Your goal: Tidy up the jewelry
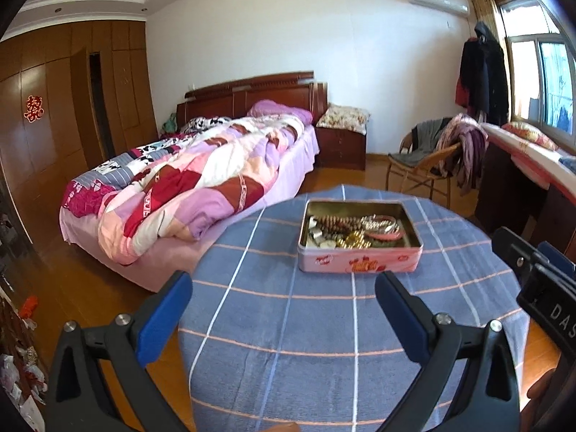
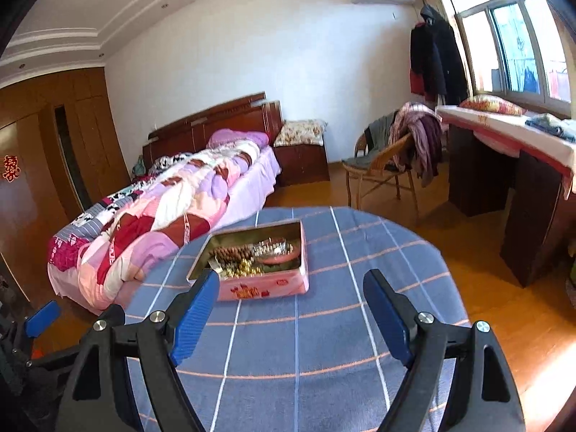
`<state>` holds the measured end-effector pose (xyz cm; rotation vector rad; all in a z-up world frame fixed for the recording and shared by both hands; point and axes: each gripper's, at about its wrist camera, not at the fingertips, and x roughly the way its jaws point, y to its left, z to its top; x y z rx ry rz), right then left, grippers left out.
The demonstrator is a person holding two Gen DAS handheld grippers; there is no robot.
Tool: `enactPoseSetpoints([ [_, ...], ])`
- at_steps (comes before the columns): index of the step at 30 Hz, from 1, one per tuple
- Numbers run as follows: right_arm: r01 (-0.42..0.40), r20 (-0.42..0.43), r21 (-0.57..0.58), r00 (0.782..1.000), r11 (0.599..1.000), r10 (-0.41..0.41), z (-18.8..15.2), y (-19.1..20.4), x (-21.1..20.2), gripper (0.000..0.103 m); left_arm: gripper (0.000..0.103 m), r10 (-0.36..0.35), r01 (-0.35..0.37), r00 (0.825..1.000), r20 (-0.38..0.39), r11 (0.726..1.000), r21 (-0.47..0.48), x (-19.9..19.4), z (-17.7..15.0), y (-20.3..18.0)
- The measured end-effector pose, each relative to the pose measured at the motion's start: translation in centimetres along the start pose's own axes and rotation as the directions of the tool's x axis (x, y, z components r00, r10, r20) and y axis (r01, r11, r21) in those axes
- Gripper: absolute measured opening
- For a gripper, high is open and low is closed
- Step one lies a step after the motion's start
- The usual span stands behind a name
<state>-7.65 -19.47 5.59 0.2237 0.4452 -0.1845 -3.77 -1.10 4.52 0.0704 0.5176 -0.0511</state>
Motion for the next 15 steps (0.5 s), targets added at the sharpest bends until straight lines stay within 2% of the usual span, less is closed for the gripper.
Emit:
enactPoseSetpoints([
  [6,-0.009,0.088,0.002,0.996,1.0,0.009,1.4,0.4,-3.0,0.084,0.103,-0.006,0.007,0.998,0.062,1.0,-0.016,-1.9,0.8,0.4],
  [10,-0.027,0.145,0.02,0.989,0.999,0.024,2.3,0.2,-4.9,0.09,0.103,0.001,-0.001,0.994,0.108,1.0,-0.003,-3.1,1.2,0.3],
  [15,-0.016,0.202,0.006,0.979,1.0,0.015,3.0,0.6,-6.6,0.091,0.103,-0.01,0.01,0.991,0.137,1.0,-0.002,-4.1,1.9,0.3],
])
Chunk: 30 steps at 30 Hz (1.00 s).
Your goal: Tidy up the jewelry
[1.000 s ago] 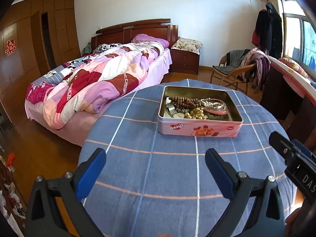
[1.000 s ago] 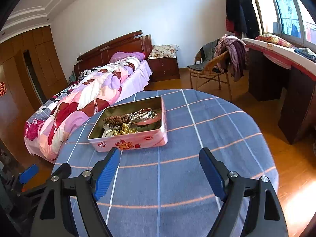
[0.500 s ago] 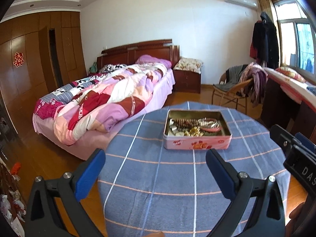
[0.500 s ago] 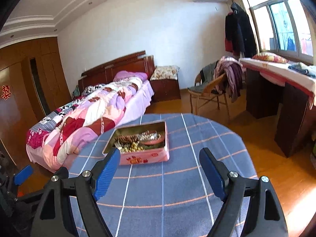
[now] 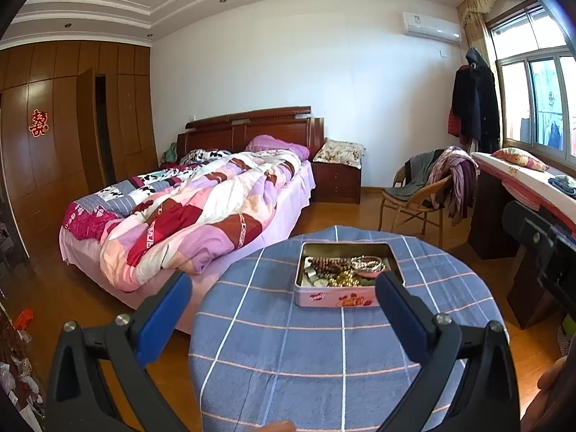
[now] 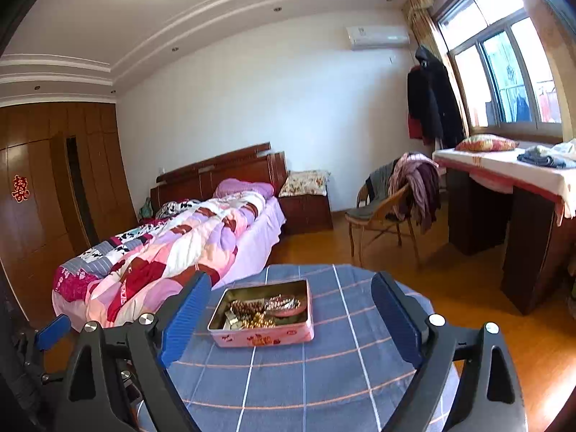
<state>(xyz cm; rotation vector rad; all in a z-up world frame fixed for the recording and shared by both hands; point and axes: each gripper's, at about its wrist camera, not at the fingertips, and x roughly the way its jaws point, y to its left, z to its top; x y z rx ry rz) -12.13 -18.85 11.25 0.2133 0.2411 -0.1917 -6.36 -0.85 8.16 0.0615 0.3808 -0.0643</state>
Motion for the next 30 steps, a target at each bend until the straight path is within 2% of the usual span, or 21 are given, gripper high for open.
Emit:
enactPoseSetpoints([
  [3,0.006,0.029,0.0,1.0,1.0,-0.006,0.3,0.1,-0.7,0.092,0.103,-0.004,0.004,1.0,0.021,1.0,-0.003,-0.4,0.3,0.1],
  [10,0.01,0.039,0.004,0.999,1.0,-0.01,0.3,-0.2,-1.1,0.093,0.103,0.003,-0.003,0.999,0.049,1.0,-0.002,-0.9,0.6,0.1],
  [30,0.04,0.058,-0.04,0.998,0.998,-0.038,-0.3,0.4,-1.2,0.093,0.103,-0.004,0.004,0.999,0.054,1.0,-0.007,-1.0,0.7,0.0],
])
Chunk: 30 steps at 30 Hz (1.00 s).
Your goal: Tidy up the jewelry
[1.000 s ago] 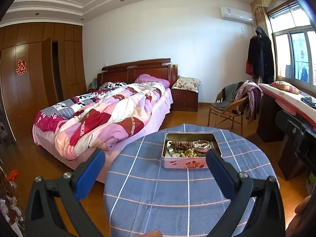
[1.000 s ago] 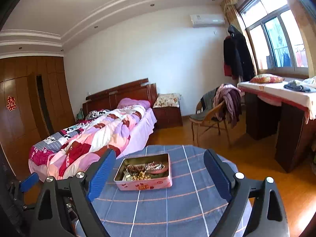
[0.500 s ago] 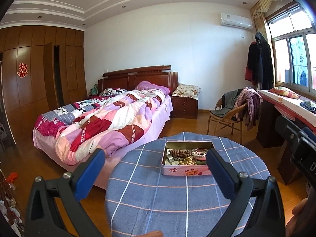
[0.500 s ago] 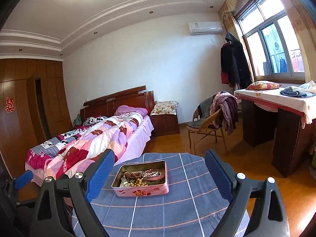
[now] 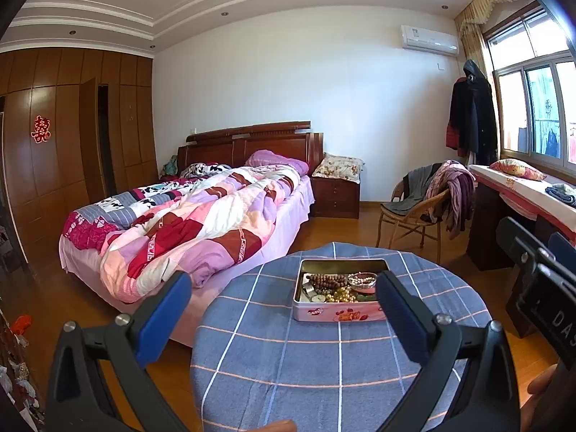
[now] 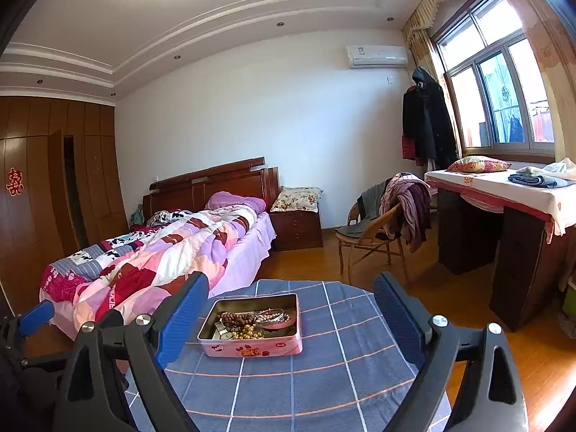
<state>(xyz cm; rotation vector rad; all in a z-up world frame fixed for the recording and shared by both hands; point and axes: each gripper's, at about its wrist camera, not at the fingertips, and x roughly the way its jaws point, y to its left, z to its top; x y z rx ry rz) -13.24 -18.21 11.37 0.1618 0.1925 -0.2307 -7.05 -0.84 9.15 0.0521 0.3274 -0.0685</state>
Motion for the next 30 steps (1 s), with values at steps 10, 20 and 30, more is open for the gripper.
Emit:
enactPoseSetpoints([
  [10,0.006,-0.009,0.006,1.0,1.0,-0.006,-0.13,-0.13,0.04,0.093,0.103,-0.001,0.001,1.0,-0.001,1.0,0.0,-0.05,0.02,-0.15],
  [20,0.003,-0.012,0.013,1.0,1.0,-0.003,-0.13,-0.28,-0.07,0.094,0.103,-0.001,0.001,1.0,0.0,1.0,0.0,-0.04,0.05,-0.13],
  [30,-0.001,-0.019,0.012,1.0,1.0,0.001,-0.13,-0.37,0.01,0.094,0.103,-0.001,0.001,1.0,0.0,1.0,0.002,-0.1,0.03,-0.19],
])
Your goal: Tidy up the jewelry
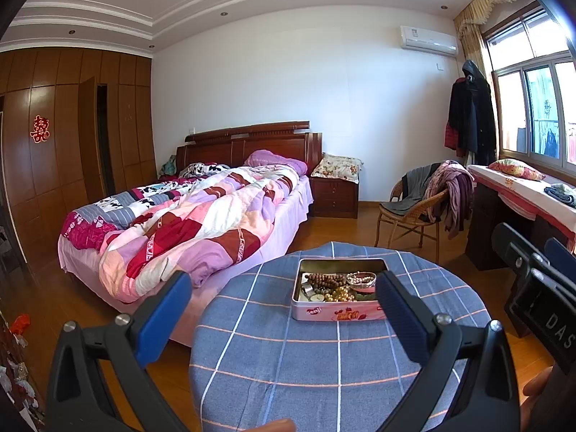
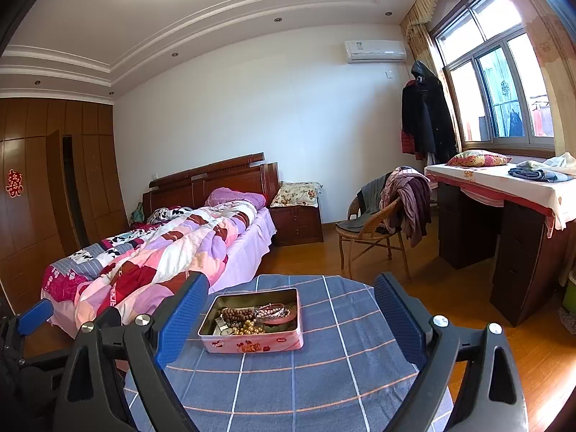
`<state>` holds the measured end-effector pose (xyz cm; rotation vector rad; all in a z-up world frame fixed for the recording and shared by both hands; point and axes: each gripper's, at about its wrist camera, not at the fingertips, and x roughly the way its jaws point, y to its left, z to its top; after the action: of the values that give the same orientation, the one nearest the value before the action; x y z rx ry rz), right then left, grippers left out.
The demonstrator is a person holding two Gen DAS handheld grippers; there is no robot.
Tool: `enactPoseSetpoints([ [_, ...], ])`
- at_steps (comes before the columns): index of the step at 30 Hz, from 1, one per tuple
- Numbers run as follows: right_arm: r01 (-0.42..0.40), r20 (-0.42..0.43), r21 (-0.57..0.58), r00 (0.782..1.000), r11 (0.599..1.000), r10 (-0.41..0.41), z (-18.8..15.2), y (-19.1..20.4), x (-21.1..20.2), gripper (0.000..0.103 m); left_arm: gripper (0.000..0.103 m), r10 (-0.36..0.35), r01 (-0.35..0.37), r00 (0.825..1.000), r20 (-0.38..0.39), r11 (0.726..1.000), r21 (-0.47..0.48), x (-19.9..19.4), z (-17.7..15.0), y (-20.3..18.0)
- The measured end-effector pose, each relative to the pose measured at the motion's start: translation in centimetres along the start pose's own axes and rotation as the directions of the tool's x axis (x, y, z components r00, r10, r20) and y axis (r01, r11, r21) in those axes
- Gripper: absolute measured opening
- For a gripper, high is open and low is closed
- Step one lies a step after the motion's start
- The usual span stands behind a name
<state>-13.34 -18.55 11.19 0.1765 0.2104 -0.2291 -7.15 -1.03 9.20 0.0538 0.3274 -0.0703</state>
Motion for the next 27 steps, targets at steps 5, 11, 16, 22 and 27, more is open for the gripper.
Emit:
enactPoseSetpoints([
  [5,0.0,-0.005,0.002,1.0,1.0,0.0,-0.07,-0.08,0.06,0.094,0.103,-0.001,0.001,1.0,-0.004,1.0,0.0,0.0,-0.01,-0.02],
  [11,0.0,-0.005,0.002,1.0,1.0,0.0,-0.04,-0.16,0.17,0.094,0.103,0.002,-0.002,1.0,-0.002,1.0,0.002,-0.02,0.02,-0.07],
  [16,0.0,-0.008,0.001,1.0,1.0,0.0,-0.04,-0.1,0.22,0.094,0.103,0.013,-0.013,1.0,0.0,1.0,0.009,-0.01,-0.01,-0.26],
  [22,0.001,-0.011,0.003,1.0,1.0,-0.001,-0.02,-0.32,0.11,0.094,0.103,0.009,-0.009,1.0,-0.001,1.0,0.005,0.06,-0.01,-0.29],
  [27,0.001,-0.012,0.004,1.0,1.0,-0.001,0.01,-0.39,0.2,0.094,0.103,0.01,-0.01,1.0,0.001,1.0,0.006,0.12,-0.05,-0.29],
])
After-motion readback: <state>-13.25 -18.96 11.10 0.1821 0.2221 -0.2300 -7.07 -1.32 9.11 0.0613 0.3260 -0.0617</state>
